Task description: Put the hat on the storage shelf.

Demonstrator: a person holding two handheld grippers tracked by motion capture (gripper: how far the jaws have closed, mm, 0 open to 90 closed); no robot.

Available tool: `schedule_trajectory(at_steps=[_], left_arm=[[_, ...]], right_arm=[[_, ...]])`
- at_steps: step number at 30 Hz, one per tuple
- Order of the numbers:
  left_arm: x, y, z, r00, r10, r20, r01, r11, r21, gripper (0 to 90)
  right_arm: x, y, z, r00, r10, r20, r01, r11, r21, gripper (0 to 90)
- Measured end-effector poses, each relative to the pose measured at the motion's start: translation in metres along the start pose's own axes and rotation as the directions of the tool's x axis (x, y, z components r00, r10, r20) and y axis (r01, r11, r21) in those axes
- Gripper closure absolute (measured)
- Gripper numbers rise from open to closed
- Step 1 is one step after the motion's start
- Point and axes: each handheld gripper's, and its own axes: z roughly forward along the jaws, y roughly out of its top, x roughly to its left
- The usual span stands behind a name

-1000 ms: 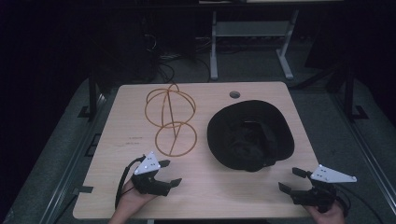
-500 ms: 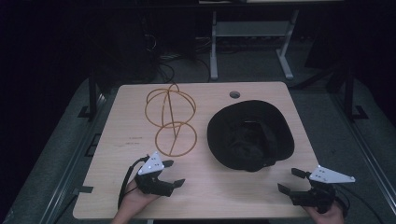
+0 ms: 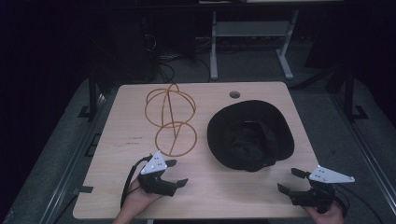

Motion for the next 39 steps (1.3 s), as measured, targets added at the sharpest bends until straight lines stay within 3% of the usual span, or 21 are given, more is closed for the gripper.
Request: schedule_trajectory(at_steps=[20,31,39], left_arm=[[-0.017,0.04,0.015,0.9956,0.071,0.06,-0.071,0.9974,-0.015,20.5],[-0.033,0.07,0.035,0.9854,0.13,0.109,-0.13,0.9914,-0.007,20.5],[-0.044,0.092,0.054,0.9741,0.176,0.142,-0.181,0.9833,0.022,22.4]], right_arm=[[-0.003,-0.002,-0.004,0.9999,0.013,0.012,-0.012,1.0,-0.014,15.2],[-0.002,-0.002,-0.005,0.9999,0.01,0.004,-0.01,1.0,-0.012,15.2],[-0.002,-0.002,-0.005,1.0,0.005,-0.003,-0.005,1.0,-0.014,15.2]])
